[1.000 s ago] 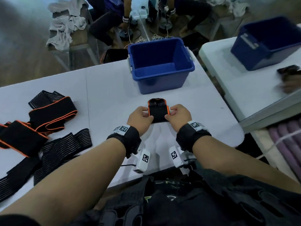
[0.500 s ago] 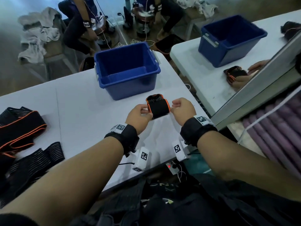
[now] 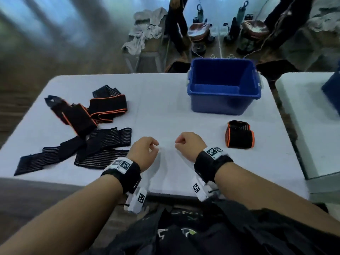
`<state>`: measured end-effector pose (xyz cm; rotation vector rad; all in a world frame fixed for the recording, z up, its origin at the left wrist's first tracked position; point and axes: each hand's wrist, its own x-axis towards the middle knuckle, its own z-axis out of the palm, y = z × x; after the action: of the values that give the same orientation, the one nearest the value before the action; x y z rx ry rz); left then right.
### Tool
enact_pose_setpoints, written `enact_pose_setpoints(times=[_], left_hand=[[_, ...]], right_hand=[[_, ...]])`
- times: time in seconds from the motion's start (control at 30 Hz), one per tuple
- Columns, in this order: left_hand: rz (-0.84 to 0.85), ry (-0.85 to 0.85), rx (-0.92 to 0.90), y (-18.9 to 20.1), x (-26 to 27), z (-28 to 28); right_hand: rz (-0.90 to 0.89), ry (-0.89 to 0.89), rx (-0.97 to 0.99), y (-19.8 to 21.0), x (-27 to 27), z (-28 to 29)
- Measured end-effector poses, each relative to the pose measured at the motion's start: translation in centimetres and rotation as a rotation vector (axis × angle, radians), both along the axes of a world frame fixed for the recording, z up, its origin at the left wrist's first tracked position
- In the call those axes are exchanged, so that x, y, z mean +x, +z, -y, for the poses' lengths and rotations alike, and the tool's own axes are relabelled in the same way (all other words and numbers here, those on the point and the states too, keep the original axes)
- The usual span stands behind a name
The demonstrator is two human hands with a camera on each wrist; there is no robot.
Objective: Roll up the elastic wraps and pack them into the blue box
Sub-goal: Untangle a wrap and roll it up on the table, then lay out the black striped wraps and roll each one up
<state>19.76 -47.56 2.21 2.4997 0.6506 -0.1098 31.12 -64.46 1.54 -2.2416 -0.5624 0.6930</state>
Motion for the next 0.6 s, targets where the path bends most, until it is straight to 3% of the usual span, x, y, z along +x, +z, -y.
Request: enact_pose_setpoints(times=[0.17, 0.37, 0.6], left_hand=[[-0.129, 0.198, 0.218, -0.7, -5.9, -4.9], [-0.163, 0.271, 0.165, -1.7, -8.6, -6.2], [0.016, 0.298, -0.016, -1.5, -8.6, -7.7]], right_hand=[[-0.008, 0.17, -0.025, -0.5, -2.2, -5.3], [0.02, 0.313, -0.039, -0.1, -4.4, -10.0], [0.007, 0.45, -0.067, 0.3, -5.7, -13.0]])
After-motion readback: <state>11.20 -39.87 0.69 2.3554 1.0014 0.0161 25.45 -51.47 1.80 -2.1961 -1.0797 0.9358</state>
